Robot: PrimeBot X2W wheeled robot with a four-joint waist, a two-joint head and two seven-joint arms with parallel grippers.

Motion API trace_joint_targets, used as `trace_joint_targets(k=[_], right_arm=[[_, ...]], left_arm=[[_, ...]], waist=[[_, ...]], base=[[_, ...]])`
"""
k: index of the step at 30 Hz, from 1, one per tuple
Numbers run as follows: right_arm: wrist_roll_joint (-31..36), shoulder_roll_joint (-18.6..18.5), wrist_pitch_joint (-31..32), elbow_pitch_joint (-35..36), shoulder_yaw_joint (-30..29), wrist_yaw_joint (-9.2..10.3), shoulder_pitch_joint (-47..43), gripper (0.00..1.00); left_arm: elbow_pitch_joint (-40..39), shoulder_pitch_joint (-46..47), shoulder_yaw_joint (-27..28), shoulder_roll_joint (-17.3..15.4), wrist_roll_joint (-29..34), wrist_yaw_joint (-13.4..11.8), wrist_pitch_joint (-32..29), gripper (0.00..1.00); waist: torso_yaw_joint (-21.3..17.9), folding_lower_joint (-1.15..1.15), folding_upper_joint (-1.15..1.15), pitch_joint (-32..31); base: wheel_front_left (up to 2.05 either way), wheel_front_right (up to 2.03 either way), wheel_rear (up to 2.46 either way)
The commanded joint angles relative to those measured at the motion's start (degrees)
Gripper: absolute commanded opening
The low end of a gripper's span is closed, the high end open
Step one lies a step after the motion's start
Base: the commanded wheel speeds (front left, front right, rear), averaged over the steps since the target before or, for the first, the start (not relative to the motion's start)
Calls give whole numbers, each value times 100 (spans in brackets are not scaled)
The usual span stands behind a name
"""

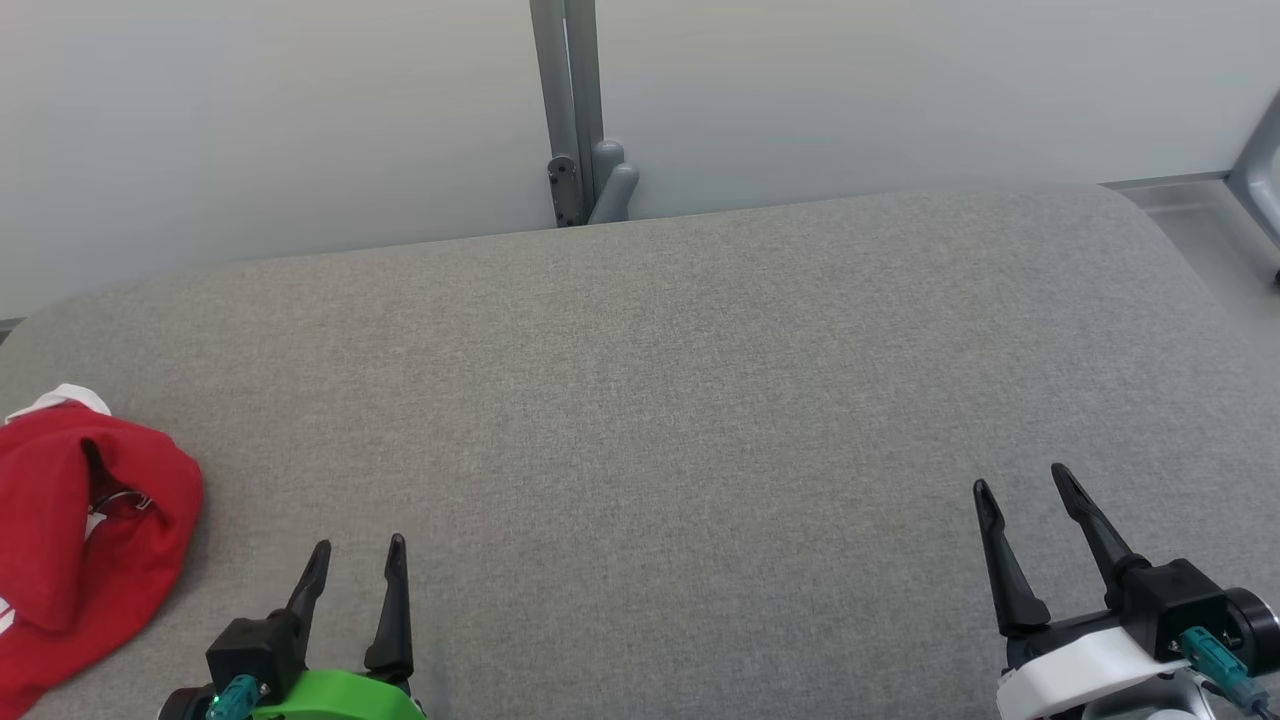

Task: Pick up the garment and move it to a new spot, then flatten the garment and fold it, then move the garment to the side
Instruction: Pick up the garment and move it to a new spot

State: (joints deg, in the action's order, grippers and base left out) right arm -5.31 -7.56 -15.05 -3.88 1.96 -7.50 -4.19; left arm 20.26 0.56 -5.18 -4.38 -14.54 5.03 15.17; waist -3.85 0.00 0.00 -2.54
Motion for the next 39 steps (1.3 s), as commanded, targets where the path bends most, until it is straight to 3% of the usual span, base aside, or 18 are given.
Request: trace_joint_targets(k=[1, 10, 15, 21, 32, 39], right_arm=[[58, 12, -19, -21, -31, 2, -63, 100], [68, 40, -19, -95, -90, 2, -88, 100], [77, 55, -18, -87, -68, 2, -72, 100], [85, 38, -19, -97, 1, 2, -81, 100], [-5, 116, -19, -129, 253, 2, -13, 100], [-18, 59, -19, -155, 389, 2, 31, 100]], left_arm=[[-37, -77, 63, 9, 30, 4, -2, 100], [-40, -10, 271, 76, 99, 96, -2, 100], [-8, 114, 338, 94, 123, 123, -2, 100], [11, 161, 364, 110, 159, 138, -3, 100], [-90, -52, 773, -5, 225, 43, -2, 100], [-196, -103, 954, -95, 176, -2, -2, 100]], waist=[[7, 0, 0, -13], [49, 0, 0, -24], [276, 0, 0, -14], [867, 0, 0, -77], [2518, 0, 0, -300], [2887, 0, 0, -321]], base=[[0, 0, 0], [0, 0, 0], [0, 0, 0], [0, 0, 0], [0, 0, 0], [0, 0, 0]])
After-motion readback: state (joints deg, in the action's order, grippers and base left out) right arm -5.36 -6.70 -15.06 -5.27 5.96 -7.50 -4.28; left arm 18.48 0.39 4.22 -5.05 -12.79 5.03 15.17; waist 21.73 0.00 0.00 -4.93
